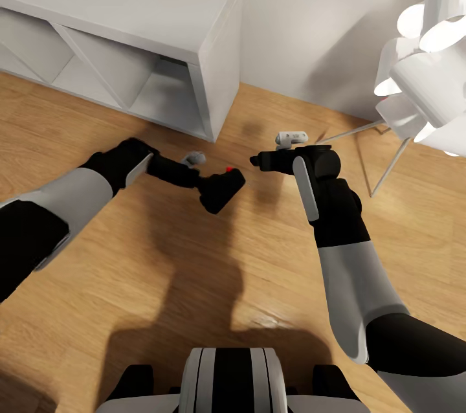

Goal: Attach the digital camera to the camera tripod in the bedroom.

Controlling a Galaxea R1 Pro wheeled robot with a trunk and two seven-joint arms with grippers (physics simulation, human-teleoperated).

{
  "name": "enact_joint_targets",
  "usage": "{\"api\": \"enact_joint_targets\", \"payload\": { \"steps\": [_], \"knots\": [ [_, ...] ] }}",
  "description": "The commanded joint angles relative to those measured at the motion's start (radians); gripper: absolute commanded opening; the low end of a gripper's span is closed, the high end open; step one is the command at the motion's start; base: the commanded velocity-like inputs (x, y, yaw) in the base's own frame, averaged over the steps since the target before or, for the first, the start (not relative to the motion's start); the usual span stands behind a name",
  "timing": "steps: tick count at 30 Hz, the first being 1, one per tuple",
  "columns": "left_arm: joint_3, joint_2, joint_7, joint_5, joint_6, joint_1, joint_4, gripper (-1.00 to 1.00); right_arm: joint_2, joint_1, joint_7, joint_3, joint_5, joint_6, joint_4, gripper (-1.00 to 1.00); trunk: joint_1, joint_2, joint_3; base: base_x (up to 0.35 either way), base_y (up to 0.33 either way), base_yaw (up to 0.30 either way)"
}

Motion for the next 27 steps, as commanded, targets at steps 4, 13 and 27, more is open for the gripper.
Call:
{"api": "enact_joint_targets", "payload": {
  "steps": [4,13,27],
  "knots": [
    [0.065,0.028,0.023,0.007,0.017,0.024,-0.005,-1.00,0.000,-0.001,-0.001,0.000,-0.004,0.004,-0.001,1.00,0.000,0.000,-0.001,0.000,0.000,0.000],
    [0.113,0.073,0.074,0.003,0.033,0.045,-0.008,-1.00,0.000,-0.001,-0.001,0.000,-0.004,0.004,-0.001,1.00,0.000,0.000,-0.001,0.000,0.000,0.000],
    [0.129,0.097,0.390,0.005,0.073,0.059,-0.069,-1.00,0.000,-0.001,-0.002,0.000,-0.004,0.004,-0.001,1.00,0.000,0.000,-0.001,0.000,0.000,0.000]
  ]
}}
